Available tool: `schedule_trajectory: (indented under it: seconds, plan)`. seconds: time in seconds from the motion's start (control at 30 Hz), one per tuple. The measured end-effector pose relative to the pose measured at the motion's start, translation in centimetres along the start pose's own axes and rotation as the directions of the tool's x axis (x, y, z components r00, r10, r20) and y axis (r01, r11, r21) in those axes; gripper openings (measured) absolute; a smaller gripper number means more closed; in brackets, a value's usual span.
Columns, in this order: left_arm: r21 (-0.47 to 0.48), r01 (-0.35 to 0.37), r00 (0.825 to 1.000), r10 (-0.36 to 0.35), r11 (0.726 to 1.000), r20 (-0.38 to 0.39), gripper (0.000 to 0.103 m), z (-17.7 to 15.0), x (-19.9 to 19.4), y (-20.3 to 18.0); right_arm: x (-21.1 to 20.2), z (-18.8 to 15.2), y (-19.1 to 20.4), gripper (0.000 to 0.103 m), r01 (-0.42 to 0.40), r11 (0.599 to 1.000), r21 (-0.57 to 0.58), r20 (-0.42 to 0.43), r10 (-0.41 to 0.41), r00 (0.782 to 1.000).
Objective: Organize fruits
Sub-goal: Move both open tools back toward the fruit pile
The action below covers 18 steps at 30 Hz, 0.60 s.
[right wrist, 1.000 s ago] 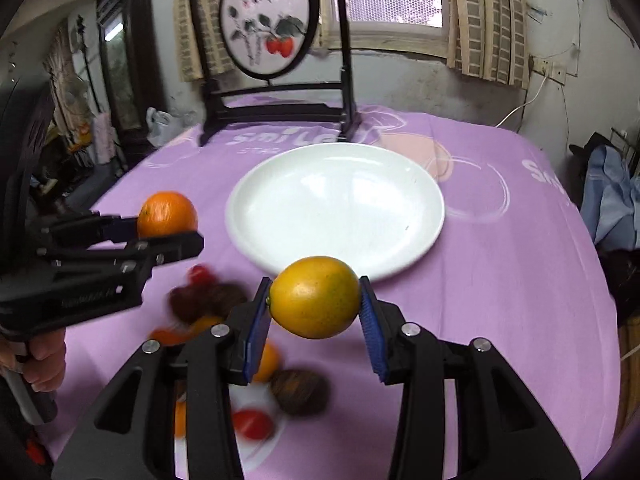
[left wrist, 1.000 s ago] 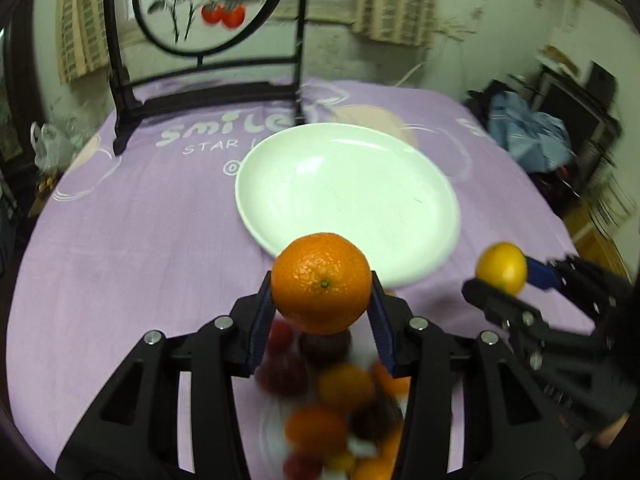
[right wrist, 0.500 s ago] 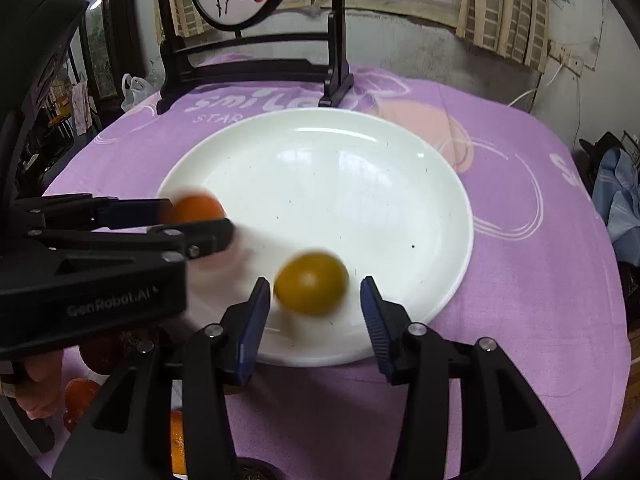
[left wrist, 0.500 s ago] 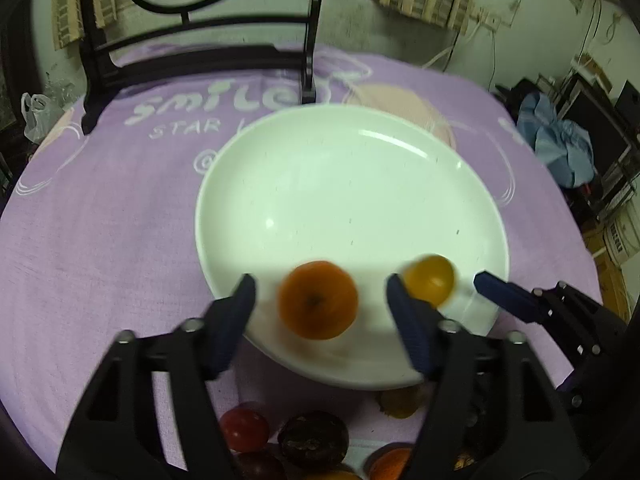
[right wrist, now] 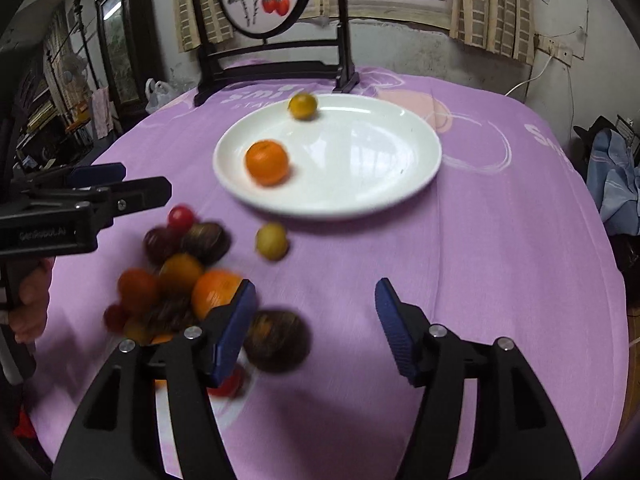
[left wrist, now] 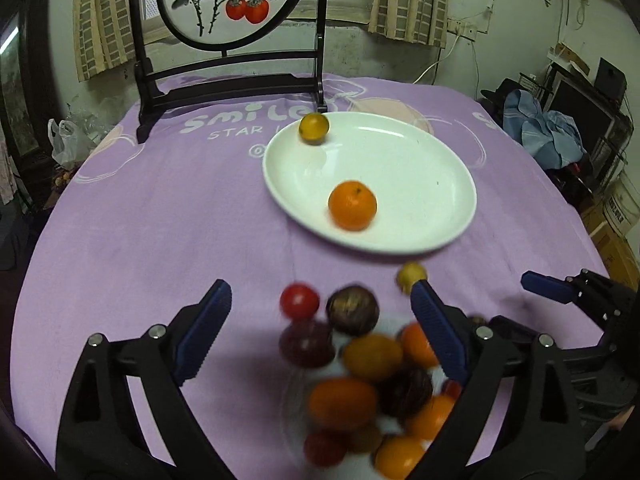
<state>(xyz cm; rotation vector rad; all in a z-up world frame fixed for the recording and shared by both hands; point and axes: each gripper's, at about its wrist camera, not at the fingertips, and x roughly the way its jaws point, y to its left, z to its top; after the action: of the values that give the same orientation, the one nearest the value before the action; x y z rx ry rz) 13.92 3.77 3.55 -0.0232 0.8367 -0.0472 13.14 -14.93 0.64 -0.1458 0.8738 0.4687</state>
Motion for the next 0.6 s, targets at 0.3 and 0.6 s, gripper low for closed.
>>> schedule_trajectory:
  seconds: [0.3, 0.6]
  plan:
    - [-0.058, -0.007, 1.0, 0.008, 0.998, 0.015, 0.096, -5.0, -2.1, 3.1, -1.0, -5.0, 4.7, 0.063, -0.029, 0.995, -0.093, -0.074, 0.022, 0.997]
    - [-0.106, 0.042, 0.999, -0.042, 0.993, 0.005, 0.096, -6.3, -1.6, 5.8, 1.7, -4.3, 5.6, 0.046, 0.002, 0.995, -0.096, -0.114, -0.014, 0.993]
